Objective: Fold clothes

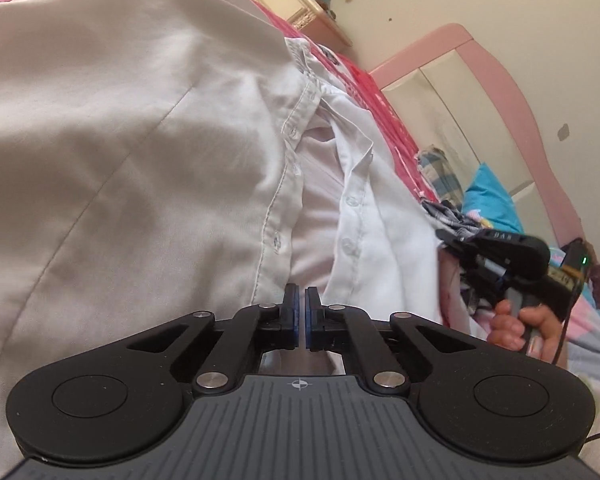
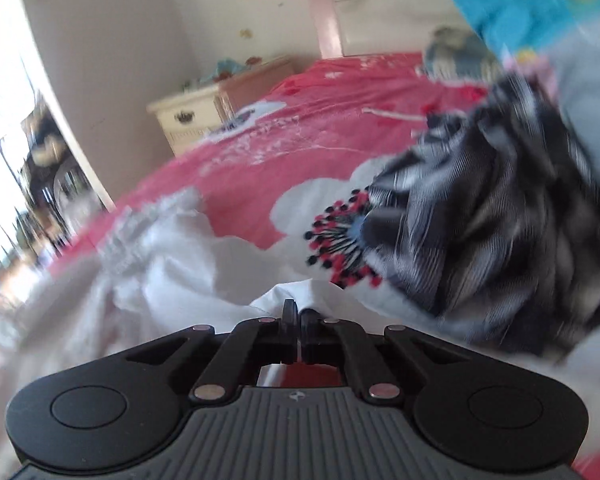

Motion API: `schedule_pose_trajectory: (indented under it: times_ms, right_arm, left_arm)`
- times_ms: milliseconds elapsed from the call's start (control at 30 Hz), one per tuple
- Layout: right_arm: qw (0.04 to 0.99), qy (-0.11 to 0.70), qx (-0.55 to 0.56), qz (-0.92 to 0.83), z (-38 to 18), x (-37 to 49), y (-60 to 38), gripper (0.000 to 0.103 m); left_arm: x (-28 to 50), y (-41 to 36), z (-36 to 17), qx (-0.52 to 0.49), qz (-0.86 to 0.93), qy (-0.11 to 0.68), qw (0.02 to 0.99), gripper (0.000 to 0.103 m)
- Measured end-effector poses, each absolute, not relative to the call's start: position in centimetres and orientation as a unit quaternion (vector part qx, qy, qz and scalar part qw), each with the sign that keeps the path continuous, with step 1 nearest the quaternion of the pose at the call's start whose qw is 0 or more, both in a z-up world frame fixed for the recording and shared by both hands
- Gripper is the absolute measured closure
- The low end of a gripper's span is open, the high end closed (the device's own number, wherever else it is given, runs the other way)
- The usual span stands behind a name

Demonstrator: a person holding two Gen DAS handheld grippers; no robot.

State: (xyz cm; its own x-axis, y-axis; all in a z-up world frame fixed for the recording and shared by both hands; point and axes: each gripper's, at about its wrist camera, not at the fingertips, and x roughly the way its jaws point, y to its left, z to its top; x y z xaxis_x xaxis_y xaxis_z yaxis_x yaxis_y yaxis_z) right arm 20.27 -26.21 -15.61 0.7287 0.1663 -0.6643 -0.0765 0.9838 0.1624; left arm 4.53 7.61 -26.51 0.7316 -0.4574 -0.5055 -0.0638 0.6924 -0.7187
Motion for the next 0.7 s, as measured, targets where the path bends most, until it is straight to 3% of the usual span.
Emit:
schedule_pose_trajectory:
  times_ms: [100,233,300,367,467,533,700]
  right_arm:
    - [0.924,0.379,-0.010,0.039,-16.9,21.1,-25.1,0.100]
    - [0.911,0.411,0.032,0.019,-17.5,20.6,-26.7,0.088]
    - [0.907,0.412,0.081,0.039,-16.2,18.6,-28.3,0.073]
    - [0.892,0.429,0.121,0.070,-14.7,16.1,-29.9,0.064]
    - [0.845,0.489,0.167,0.135,-13.6,11.6,-31.5,0.064]
    - [0.816,0.532,0.166,0.156,-13.9,8.3,-31.7,0.064]
    - [0.787,0.582,0.111,0.171,-16.0,1.0,-30.7,0.063]
  left_arm:
    - [4.5,7.2,-26.4,-0.355,-0.117,0.348,0.860,0.103]
    - [4.3,7.2,-26.2,-0.339,-0.116,0.347,0.866,0.103]
    - [4.2,7.2,-26.1,-0.332,-0.114,0.346,0.870,0.103]
    - [4.3,7.1,-26.0,-0.327,-0.125,0.349,0.869,0.103]
    - [4.3,6.6,-25.9,-0.312,-0.136,0.352,0.872,0.094]
    - [4.2,6.2,-25.7,-0.297,-0.136,0.352,0.877,0.079]
    - [4.0,5.1,-25.3,-0.260,-0.137,0.353,0.888,0.081]
